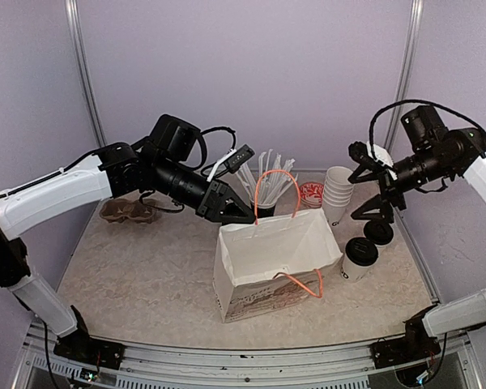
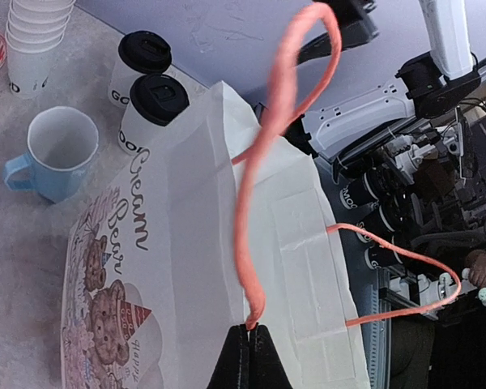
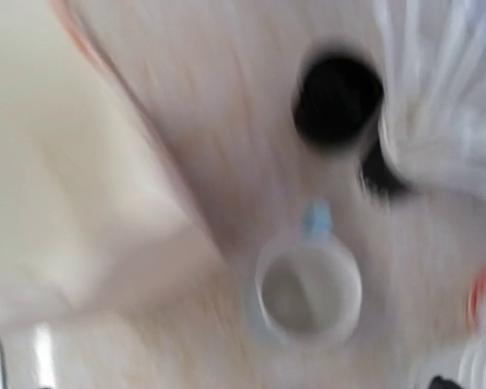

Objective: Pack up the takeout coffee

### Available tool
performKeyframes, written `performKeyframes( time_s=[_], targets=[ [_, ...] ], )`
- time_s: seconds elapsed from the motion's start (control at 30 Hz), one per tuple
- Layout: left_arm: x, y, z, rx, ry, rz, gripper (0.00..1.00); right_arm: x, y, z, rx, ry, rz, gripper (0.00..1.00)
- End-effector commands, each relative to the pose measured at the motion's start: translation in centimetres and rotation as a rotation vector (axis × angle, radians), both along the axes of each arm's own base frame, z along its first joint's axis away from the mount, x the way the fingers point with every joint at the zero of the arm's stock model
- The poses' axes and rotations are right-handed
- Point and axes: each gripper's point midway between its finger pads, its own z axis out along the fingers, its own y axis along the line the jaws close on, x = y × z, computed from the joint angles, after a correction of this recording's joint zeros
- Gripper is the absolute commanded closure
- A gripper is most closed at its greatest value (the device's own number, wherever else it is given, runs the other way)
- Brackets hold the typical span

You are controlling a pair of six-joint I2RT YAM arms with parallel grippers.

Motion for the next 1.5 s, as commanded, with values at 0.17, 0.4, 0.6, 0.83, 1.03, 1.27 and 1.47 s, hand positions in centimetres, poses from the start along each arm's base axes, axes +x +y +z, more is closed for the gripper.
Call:
performKeyframes(
  time_s=[0.17,0.4,0.6,0.83,1.03,1.27,1.47],
  targets=[
    [3.0,-2.8,-1.3,0.019,-0.086,-0.054,1.00,-1.0,5.4,3.4,0.202,0.019,0.193,0.10],
    [7.2,-2.5,-0.9,0.068,-0.197,0.073,0.83,-0.6,8.7,2.3,0.189,0.025,0.235,0.14],
    [8.7,0.1,0.2,0.167,-0.309,0.207,0.52,-0.3,9.2,2.8,0.198,0.004,0.234,0.14],
    [8.6,8.3,1.0,0.379,-0.357,0.449,0.42,0.8,9.2,2.8,0.186,-0.024,0.191,0.13],
    [14.7,22.2,-3.3,0.592,-0.141,0.899,0.47,1.7,9.3,2.8,0.181,-0.052,0.168,0.13],
    [21.0,31.4,-10.9,0.779,-0.014,1.120,0.52,1.7,9.5,2.6,0.188,-0.051,0.175,0.13],
    [27.3,36.7,-15.0,0.897,0.006,1.237,0.55,1.6,9.6,2.3,0.199,-0.035,0.177,0.14]
  ],
)
